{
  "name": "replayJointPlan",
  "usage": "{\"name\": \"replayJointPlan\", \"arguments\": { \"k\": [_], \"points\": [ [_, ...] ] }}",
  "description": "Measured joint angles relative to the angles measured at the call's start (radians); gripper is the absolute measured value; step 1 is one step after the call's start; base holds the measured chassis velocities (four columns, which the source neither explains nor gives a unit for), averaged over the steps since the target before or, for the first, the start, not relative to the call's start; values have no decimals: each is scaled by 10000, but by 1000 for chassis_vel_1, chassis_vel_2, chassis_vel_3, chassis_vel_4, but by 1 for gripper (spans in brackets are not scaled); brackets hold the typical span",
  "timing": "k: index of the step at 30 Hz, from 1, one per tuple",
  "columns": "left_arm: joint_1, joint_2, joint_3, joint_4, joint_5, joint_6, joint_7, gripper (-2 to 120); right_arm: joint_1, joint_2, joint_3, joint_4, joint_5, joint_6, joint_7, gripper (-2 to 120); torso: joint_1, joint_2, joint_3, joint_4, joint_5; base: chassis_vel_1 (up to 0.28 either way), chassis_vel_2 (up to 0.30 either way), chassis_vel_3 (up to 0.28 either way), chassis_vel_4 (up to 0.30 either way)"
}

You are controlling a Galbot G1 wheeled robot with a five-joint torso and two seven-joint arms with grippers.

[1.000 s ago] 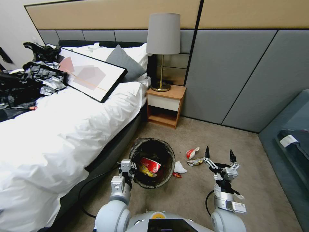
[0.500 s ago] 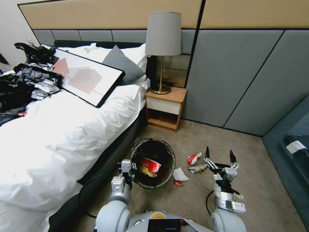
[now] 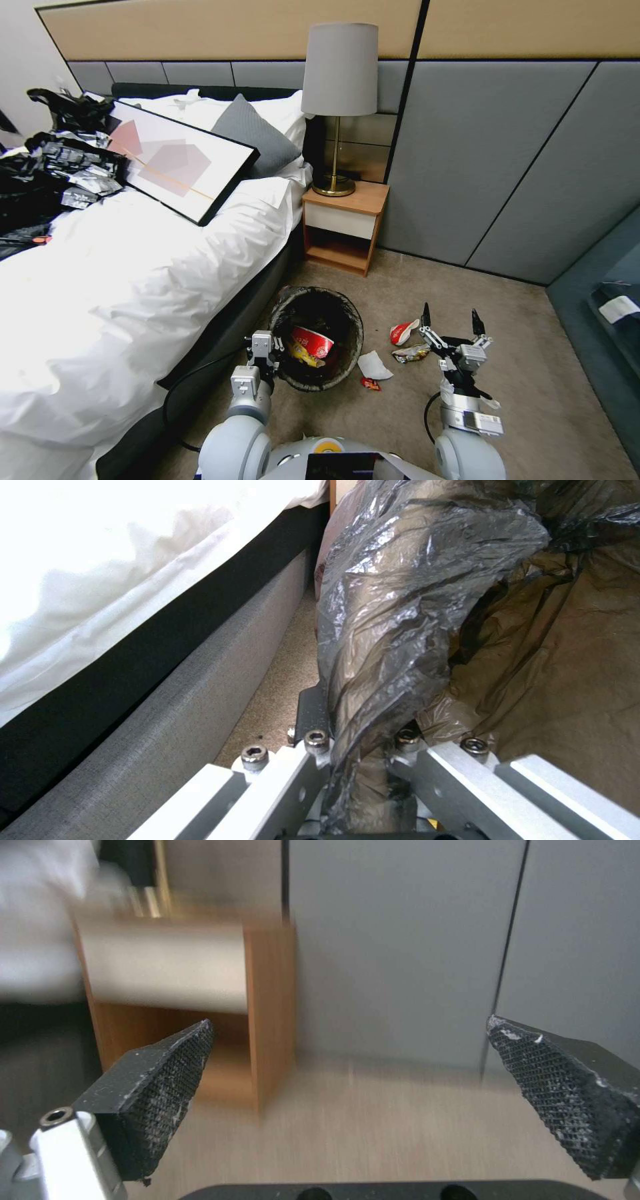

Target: Pick up the trash bin, then pick up the garbage from the floor and place it into the trash bin.

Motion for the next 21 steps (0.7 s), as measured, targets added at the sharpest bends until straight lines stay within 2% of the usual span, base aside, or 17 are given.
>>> {"name": "replayJointPlan", "arguments": {
  "k": [1, 2, 5, 6, 9, 10, 17, 18, 21],
  "points": [
    [7, 0, 5, -9, 0, -5, -2, 0, 116, -123, -27, -79, 201, -862, 152, 100, 0, 0, 0, -2, -3, 0, 0, 0, 0],
    [7, 0, 5, -9, 0, -5, -2, 0, 116, -123, -27, -79, 201, -862, 152, 100, 0, 0, 0, -2, -3, 0, 0, 0, 0],
    [6, -2, 10, -19, 1, -12, -4, 0, 714, -311, -99, -779, 579, -2357, 500, 100, 0, 0, 0, -5, 1, 0, 0, 0, 0],
    [6, -2, 10, -19, 1, -12, -4, 0, 714, -311, -99, -779, 579, -2357, 500, 100, 0, 0, 0, -5, 1, 0, 0, 0, 0],
    [-15, -3, 10, -19, 1, -16, -7, 0, 1462, -479, -206, -1810, 1041, -3166, 593, 100, 0, 0, 1, 0, 0, 0, 0, 0, 0],
    [-15, -3, 10, -19, 1, -16, -7, 0, 1462, -479, -206, -1810, 1041, -3166, 593, 100, 0, 0, 1, 0, 0, 0, 0, 0, 0],
    [-25, -5, -13, 4, 1, -19, -21, 0, 2763, -677, -466, -3955, 1864, -4092, 639, 100, 0, 0, 0, -1, 0, 0, 0, 0, 0],
    [-25, -5, -13, 4, 1, -19, -21, 0, 2763, -677, -466, -3955, 1864, -4092, 639, 100, 0, 0, 0, -1, 0, 0, 0, 0, 0],
    [-12, -24, -20, 4, 1, -19, -23, 0, 3270, -694, -577, -5020, 2033, -4200, 638, 100, 0, 0, 1, -2, 0, 0, 0, 0, 0]
  ]
}}
